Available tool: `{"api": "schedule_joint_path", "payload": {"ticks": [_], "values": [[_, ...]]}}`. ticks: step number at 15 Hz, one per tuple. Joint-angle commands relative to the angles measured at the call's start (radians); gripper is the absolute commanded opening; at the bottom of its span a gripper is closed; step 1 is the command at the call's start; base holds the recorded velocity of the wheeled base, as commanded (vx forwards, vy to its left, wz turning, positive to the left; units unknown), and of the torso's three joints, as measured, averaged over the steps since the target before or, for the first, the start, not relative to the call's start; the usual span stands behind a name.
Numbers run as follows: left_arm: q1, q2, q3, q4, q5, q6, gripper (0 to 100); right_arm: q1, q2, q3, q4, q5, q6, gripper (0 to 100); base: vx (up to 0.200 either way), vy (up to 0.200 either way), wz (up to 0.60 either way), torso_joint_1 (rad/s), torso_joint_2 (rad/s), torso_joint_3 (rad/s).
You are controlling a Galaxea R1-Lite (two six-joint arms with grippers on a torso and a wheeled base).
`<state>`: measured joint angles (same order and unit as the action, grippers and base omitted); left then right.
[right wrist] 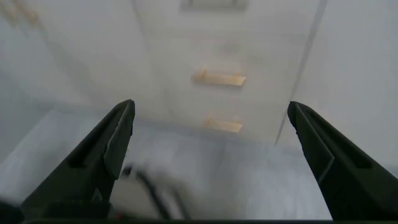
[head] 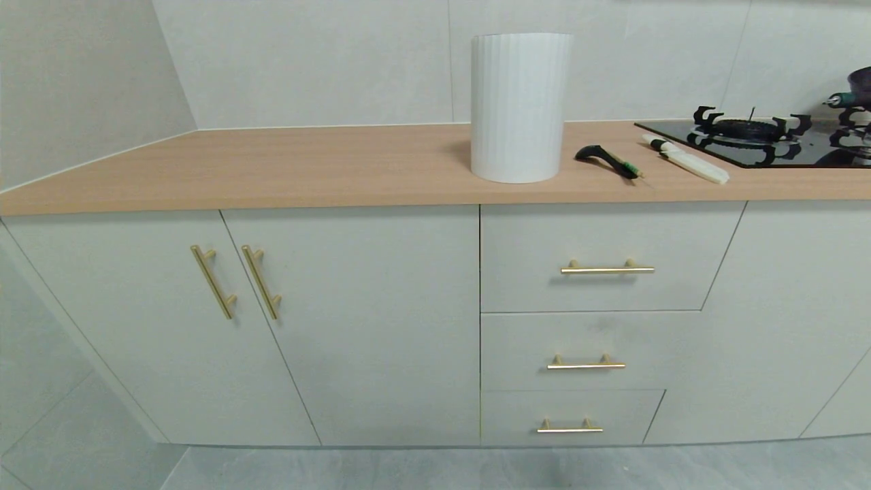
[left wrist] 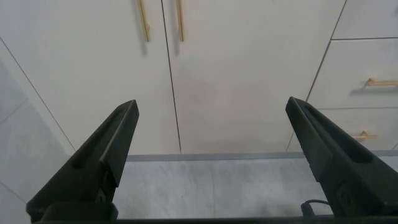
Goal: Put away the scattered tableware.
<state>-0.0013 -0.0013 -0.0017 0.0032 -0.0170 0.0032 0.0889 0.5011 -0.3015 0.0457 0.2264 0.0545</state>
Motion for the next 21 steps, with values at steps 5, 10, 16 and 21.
{"api": "schedule_joint_path", "payload": {"ticks": [5,10,16,21], "values": [[0.0,0.001,0.0,0.0,0.0,0.0,100,0.104,1.005,-0.248,-0.228,0.033,-0.007,100,0.0,0.0,0.0,0.0,0.0,0.0],[0.0,0.001,0.0,0.0,0.0,0.0,100,0.104,1.461,-0.352,-0.526,-0.033,-0.008,100,0.0,0.0,0.0,0.0,0.0,0.0],[0.0,0.001,0.0,0.0,0.0,0.0,100,0.107,1.763,-0.565,-0.669,-0.18,0.001,100,0.0,0.0,0.0,0.0,0.0,0.0],[0.0,0.001,0.0,0.0,0.0,0.0,100,0.117,1.875,-0.591,-0.837,-0.256,0.036,100,0.0,0.0,0.0,0.0,0.0,0.0]]}}
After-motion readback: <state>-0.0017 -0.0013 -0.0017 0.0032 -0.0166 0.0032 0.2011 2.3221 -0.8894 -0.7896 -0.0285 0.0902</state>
